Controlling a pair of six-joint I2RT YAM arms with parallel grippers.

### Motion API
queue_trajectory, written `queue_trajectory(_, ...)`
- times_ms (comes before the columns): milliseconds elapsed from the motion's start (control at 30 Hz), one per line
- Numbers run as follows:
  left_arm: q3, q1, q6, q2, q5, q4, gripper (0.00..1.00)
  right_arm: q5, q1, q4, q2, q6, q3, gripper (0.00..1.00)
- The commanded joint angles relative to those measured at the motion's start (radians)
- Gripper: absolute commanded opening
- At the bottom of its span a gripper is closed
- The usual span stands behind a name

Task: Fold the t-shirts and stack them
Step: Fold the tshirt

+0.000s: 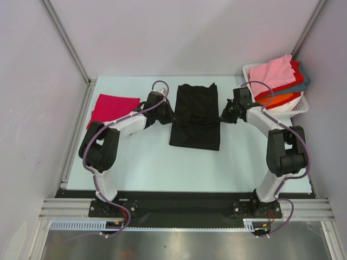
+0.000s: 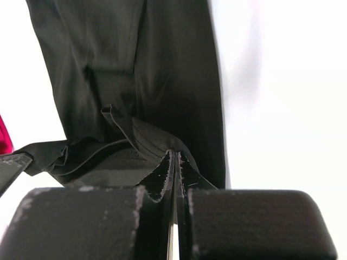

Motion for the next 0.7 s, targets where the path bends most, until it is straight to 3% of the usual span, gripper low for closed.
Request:
queue_trajectory(0,0.089,0.017,-0.019,0.06,0.046,0.03,0.04,0.008,-0.021,0.007,0.049,-0.027,0.076,0.0)
queue_trajectory(367,0.199,0.061,-0.041,0.169,0.073,0.05,0.05,-0.009,-0.042,0.01,0.167,-0.017,0.191,0.0)
queue_trajectory(467,0.239,0.067,-0.046,0.205,0.077,0.053,0.1,-0.005,-0.045,0.01,0.201,-0.012,0.229,0.01)
queue_trajectory(500,0.251,0.069,-0.043,0.231,0.08,0.053,0.42,-0.002,-0.048,0.015,0.207,-0.01,0.237,0.35)
queue_trajectory(533,0.265,0.071,-0.032,0.245,0.101,0.055,0.55,0.023,-0.048,0.028,0.209,0.002,0.239,0.64)
queue_trajectory(567,0.282,0.072,-0.012,0.253,0.106,0.053,0.83,0.028,-0.048,0.047,0.192,0.005,0.217,0.88)
queue_trajectory(600,0.278,0.072,-0.009,0.244,0.1,0.05,0.94,0.025,-0.048,0.071,0.177,0.01,0.193,0.99)
queue_trajectory(667,0.22,0.075,0.003,0.21,0.061,0.061,1.0,0.008,-0.045,0.16,0.129,0.014,0.101,1.0)
